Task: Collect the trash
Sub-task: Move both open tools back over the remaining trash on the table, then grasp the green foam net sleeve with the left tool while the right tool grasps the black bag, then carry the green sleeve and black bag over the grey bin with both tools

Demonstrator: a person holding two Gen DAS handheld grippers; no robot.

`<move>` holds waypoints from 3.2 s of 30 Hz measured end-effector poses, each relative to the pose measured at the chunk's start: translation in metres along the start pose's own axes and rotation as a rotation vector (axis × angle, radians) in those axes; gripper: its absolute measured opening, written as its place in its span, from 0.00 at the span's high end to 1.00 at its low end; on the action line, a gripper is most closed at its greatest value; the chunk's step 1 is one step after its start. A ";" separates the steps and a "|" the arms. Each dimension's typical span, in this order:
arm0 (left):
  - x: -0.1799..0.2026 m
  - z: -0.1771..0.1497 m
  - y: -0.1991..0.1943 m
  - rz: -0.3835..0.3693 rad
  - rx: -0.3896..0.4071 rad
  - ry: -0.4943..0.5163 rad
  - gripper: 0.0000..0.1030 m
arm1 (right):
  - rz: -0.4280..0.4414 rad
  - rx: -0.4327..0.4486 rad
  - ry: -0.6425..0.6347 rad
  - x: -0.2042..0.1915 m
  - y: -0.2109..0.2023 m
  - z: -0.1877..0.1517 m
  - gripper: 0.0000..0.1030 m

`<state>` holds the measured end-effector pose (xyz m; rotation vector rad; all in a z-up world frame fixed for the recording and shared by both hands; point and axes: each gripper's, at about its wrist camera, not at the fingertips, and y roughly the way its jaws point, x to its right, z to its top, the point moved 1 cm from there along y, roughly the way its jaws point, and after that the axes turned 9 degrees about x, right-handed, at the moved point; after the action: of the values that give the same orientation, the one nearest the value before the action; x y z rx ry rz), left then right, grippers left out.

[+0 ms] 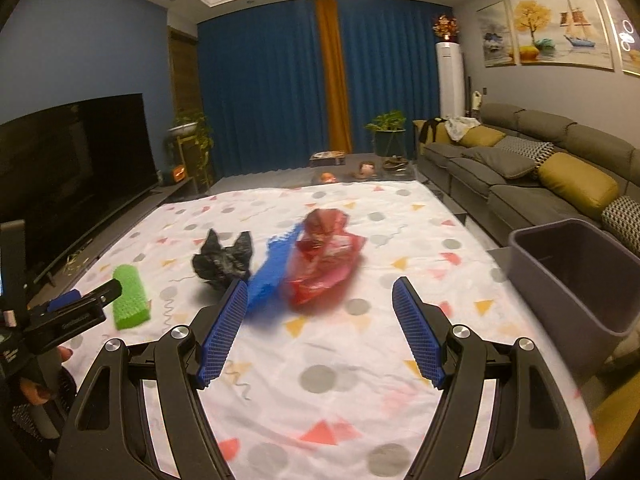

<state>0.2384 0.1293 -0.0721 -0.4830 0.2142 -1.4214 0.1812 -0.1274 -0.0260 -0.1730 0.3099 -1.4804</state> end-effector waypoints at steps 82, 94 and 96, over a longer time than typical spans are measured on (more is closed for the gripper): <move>-0.038 0.010 0.057 0.021 -0.041 -0.051 0.91 | 0.105 -0.136 -0.114 -0.089 0.103 -0.002 0.88; 0.018 0.019 0.008 -0.082 0.007 0.032 0.91 | 0.048 -0.050 -0.058 -0.022 0.016 0.005 0.88; 0.033 0.019 -0.002 -0.108 0.018 0.053 0.91 | 0.041 -0.037 -0.050 -0.012 0.006 0.006 0.88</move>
<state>0.2496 0.1001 -0.0491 -0.4481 0.2205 -1.5416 0.1881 -0.1150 -0.0206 -0.2312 0.2989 -1.4288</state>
